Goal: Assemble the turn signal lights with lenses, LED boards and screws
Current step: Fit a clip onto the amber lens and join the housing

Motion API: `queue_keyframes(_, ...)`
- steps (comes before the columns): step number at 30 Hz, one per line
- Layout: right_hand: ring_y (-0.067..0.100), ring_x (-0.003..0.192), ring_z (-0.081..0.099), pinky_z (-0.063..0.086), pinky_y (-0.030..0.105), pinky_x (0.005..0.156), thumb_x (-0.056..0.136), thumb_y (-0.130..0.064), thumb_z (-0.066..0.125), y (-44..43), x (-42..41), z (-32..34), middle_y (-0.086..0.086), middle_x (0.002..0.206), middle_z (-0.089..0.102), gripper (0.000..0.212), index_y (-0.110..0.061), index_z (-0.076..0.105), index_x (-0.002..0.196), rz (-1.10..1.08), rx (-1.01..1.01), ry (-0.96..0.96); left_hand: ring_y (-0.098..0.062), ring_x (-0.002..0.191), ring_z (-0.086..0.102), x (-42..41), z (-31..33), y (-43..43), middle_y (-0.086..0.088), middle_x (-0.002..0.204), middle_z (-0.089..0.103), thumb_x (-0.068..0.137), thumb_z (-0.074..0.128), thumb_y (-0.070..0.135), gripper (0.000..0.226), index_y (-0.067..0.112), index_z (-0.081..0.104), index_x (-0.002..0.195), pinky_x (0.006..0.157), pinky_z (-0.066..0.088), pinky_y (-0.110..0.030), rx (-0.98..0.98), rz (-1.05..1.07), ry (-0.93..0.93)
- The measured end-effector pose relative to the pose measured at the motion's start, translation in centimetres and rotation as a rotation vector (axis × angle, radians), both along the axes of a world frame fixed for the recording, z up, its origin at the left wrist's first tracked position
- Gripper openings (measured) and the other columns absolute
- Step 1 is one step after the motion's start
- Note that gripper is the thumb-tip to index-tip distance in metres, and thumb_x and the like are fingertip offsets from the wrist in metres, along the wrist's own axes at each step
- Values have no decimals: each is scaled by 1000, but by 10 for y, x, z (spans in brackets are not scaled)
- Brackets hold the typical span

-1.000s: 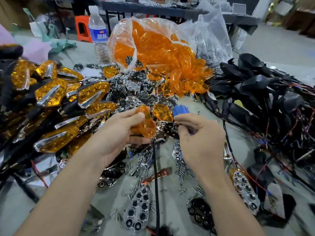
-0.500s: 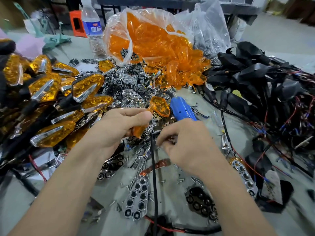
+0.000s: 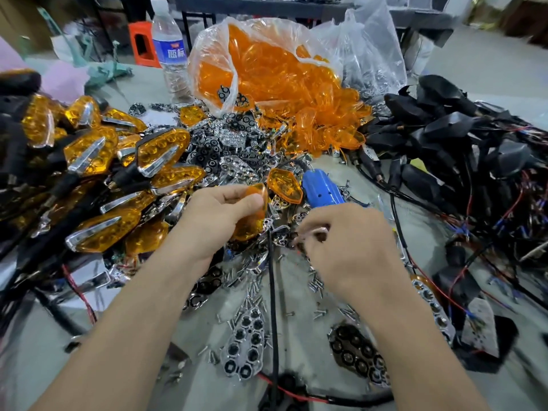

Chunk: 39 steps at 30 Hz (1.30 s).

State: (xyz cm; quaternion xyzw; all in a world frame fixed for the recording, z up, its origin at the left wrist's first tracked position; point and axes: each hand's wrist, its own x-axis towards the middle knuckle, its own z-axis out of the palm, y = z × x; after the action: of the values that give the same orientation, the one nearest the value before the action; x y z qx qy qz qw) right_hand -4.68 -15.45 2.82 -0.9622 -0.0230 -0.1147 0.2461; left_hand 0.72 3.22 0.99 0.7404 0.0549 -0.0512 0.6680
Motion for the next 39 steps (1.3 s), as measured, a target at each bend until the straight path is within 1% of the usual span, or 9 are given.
queue_keyframes(3,12,62,60,51,32,63,88,-29,66,5,0,-9,-14,67,68,17,-41,76,96,-144,273,-173,-7,68,66,-3,0,-3,1,85,80,100,64,13,25,25,82,87,59,47,-22,36,-16,8)
queue_keyframes(7,14,76,69,51,29,73,95,-26,67,19,4,-17,-12,81,77,23,-35,80,112,-233,366,-311,-2,56,63,-7,4,-9,2,77,78,102,59,6,18,14,75,101,53,49,-18,-82,-107,49)
queue_keyframes(13,28,62,64,52,36,64,92,-16,72,38,6,-25,-2,71,72,28,-27,79,117,-142,111,-484,-9,64,66,-11,4,-21,-4,82,77,100,59,6,16,10,74,99,54,50,-21,-205,-75,18)
queue_keyframes(15,23,66,64,51,33,65,88,-22,70,38,7,-28,-5,76,72,32,-26,78,120,-102,72,-506,-13,69,67,-10,3,-20,-7,85,77,101,59,6,16,8,75,100,60,51,-25,-208,-25,6)
queue_keyframes(18,-3,101,65,49,15,91,91,-36,69,37,5,-32,-23,112,71,47,-31,67,137,71,420,-240,-11,67,68,-9,4,-20,-7,80,77,98,61,1,16,7,76,96,58,54,-20,-235,47,-44)
queue_keyframes(21,-21,115,56,38,0,96,98,-19,69,35,9,-36,-40,118,61,39,-31,70,134,149,639,-156,-11,63,64,-8,4,-20,-6,76,76,94,66,-1,14,4,78,96,53,52,-18,-174,86,-97)
queue_keyframes(25,-14,94,65,52,10,89,100,-9,66,29,15,-38,-36,99,72,38,-37,75,124,114,765,-132,-15,64,64,-9,2,-19,-11,78,78,90,69,-3,17,8,81,88,48,48,-20,-148,70,-113)
queue_keyframes(29,11,55,52,44,20,53,104,-9,59,30,18,-41,-4,70,67,38,-41,78,113,128,1061,-31,-13,60,62,-8,1,-19,-9,77,78,89,70,-3,18,10,82,85,48,48,-22,-147,68,-124)
queue_keyframes(39,12,55,51,45,20,53,96,0,66,37,23,-45,-2,66,67,49,-46,82,99,111,1253,-14,-15,56,59,-13,1,-22,-9,69,74,92,68,-3,20,9,82,85,49,50,-24,-197,88,-170)
